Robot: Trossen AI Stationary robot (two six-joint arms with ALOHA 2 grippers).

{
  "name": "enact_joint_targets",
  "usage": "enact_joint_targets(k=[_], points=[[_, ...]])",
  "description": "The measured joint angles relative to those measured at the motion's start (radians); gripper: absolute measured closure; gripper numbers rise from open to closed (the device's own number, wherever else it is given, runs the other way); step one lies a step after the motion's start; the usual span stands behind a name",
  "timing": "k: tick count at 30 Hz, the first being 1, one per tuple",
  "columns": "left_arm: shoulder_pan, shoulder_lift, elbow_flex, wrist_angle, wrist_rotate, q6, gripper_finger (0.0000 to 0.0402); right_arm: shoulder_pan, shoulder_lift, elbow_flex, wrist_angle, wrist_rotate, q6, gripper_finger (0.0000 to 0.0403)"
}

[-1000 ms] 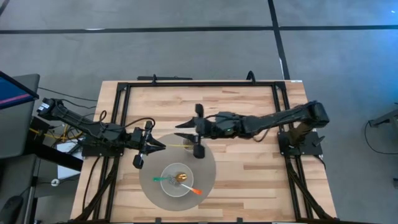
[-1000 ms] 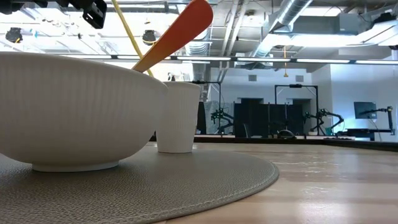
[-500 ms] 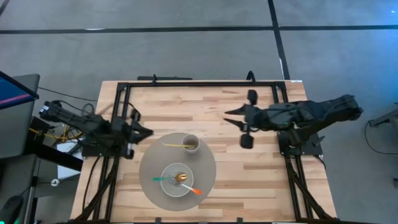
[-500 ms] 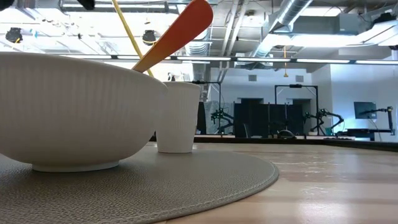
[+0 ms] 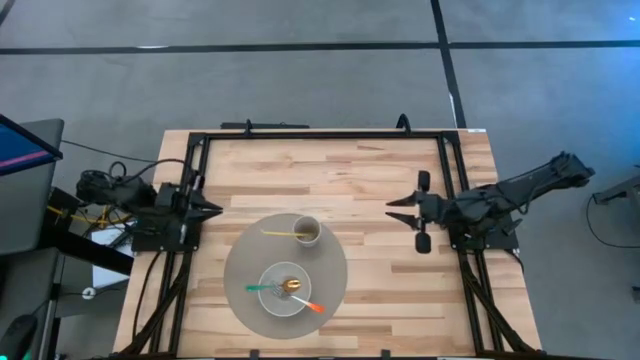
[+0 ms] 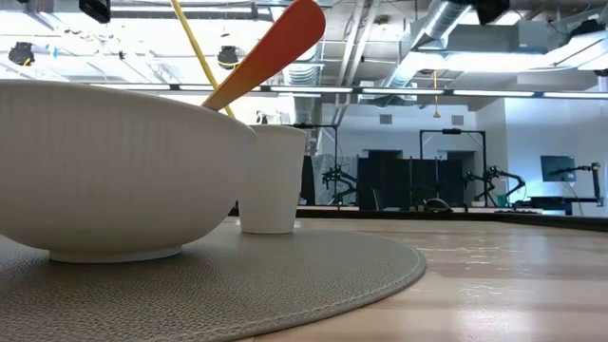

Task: Pick & Place Utensil
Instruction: Return to Home Position

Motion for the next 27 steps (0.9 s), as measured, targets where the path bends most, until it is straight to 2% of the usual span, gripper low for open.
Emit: enact_joint_targets(k=[3,7,9,13,15,20,24,27], points=[[0.003,-0.017,-0.015,0.011,0.056,0.002,0.0367,0.003,-0.103,-0.132,0.104,0.000,-0.013,0.0311],[0.003,-0.042,-0.108,0.042,0.055,-0.005,0.0367,0.003,-0.245,-0.263,0.206,-0.003,-0.042,0.0310],[0.003,-0.064,-0.152,0.071,0.022,0.001,0.0367,0.003,-0.318,-0.307,0.208,-0.004,-0.043,0.0310],[0.016,-0.125,-0.182,0.096,-0.123,0.013,0.0367,0.003,-0.452,-0.383,0.205,-0.006,-0.043,0.0310],[0.036,-0.126,-0.189,0.093,-0.135,0.001,0.0367,0.003,-0.518,-0.422,0.205,-0.007,-0.061,0.0310],[0.088,-0.126,-0.243,0.115,0.014,-0.023,0.0367,0.000,-0.663,-0.494,0.205,-0.007,-0.105,0.0310],[0.141,-0.126,-0.319,0.203,0.027,-0.037,0.0367,0.000,-0.749,-0.542,0.202,-0.011,-0.144,0.0310],[0.185,-0.126,-0.365,0.233,0.074,-0.056,0.0367,0.000,-0.754,-0.574,0.212,-0.011,-0.158,0.0310]])
